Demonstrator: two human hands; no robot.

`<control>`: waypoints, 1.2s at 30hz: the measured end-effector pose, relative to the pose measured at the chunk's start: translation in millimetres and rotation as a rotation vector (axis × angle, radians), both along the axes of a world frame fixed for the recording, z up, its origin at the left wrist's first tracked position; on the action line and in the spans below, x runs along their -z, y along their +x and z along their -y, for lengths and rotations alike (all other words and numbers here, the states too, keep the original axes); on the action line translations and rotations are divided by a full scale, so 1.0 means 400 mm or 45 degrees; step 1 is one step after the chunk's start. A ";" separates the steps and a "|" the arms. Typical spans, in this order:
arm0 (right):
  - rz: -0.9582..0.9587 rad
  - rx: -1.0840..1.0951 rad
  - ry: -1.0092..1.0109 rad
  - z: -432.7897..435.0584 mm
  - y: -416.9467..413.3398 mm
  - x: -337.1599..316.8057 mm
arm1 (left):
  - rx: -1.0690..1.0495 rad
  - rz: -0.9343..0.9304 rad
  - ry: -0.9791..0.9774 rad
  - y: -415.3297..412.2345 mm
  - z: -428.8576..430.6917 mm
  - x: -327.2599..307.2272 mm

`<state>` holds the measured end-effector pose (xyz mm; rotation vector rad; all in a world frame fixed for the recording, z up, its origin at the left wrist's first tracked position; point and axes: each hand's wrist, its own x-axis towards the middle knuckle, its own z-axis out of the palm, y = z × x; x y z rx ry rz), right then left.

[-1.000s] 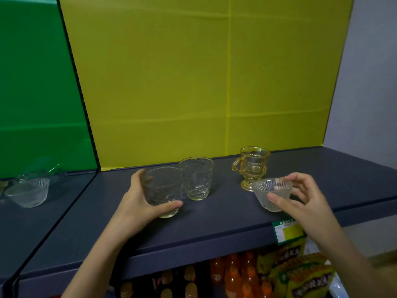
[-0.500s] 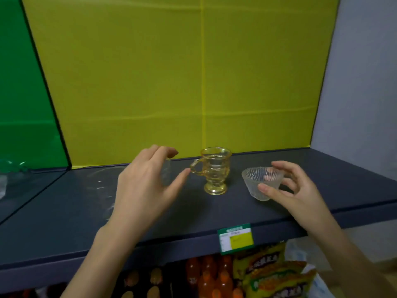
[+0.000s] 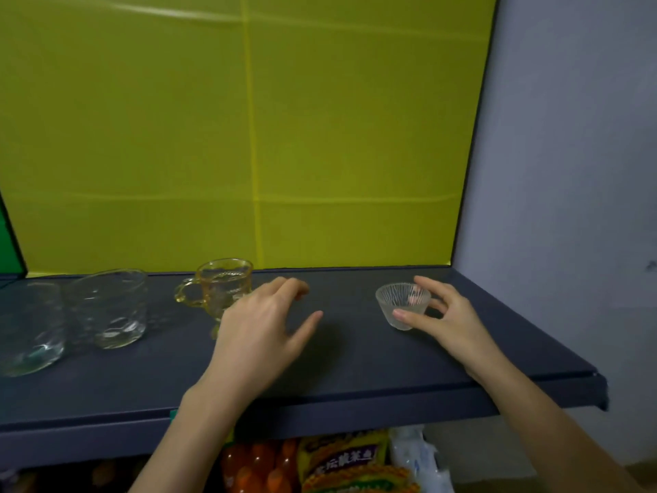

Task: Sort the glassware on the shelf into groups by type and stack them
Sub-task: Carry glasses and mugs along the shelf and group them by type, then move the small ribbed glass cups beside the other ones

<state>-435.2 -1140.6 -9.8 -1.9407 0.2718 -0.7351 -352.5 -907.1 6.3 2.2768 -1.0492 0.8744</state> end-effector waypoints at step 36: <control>0.128 -0.788 -1.114 -0.797 0.095 -0.060 | -0.976 -0.042 0.256 -0.165 -0.761 0.037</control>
